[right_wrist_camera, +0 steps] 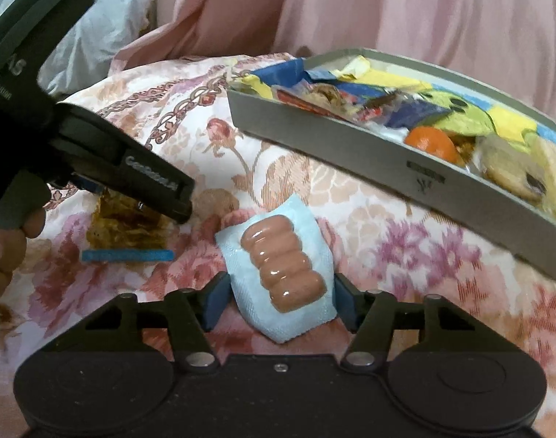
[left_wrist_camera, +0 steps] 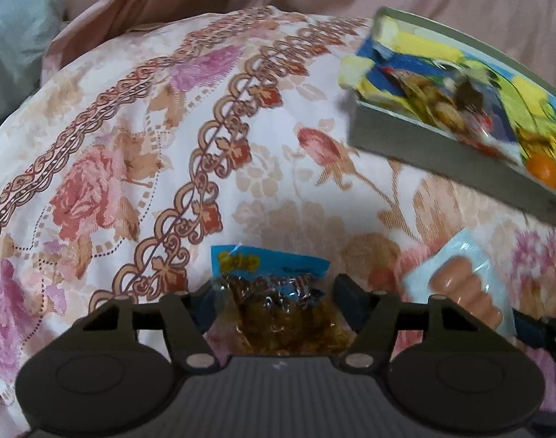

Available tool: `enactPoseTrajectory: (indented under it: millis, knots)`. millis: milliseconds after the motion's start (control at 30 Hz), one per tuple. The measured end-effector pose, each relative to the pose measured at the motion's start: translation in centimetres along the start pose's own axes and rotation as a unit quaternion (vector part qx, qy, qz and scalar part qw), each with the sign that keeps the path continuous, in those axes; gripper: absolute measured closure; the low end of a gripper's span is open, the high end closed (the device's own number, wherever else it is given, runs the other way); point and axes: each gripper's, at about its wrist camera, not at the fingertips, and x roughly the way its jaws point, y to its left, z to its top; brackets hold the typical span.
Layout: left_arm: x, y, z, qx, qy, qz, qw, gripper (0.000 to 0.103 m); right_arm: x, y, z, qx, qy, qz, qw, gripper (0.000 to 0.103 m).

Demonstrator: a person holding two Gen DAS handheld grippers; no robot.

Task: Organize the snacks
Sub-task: 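Grasp the candied snack bag with the left gripper while the right grasps the sausage pack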

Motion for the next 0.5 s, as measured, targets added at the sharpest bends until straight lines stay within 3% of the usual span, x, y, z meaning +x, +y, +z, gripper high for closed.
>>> enactPoseTrajectory:
  millis: [200,500]
  knots:
    - [-1.8,0.0,-2.7,0.065,-0.003,-0.005,0.9979,0.039,-2.3,1.3,-1.7,0.017,0.014,-0.028,0.999,0.049]
    - [-4.3,0.8,-5.8,0.093,0.009,-0.041,0.9948,0.039,-6.1,3.2,-4.3,0.055,0.042,-0.051,0.996,0.049]
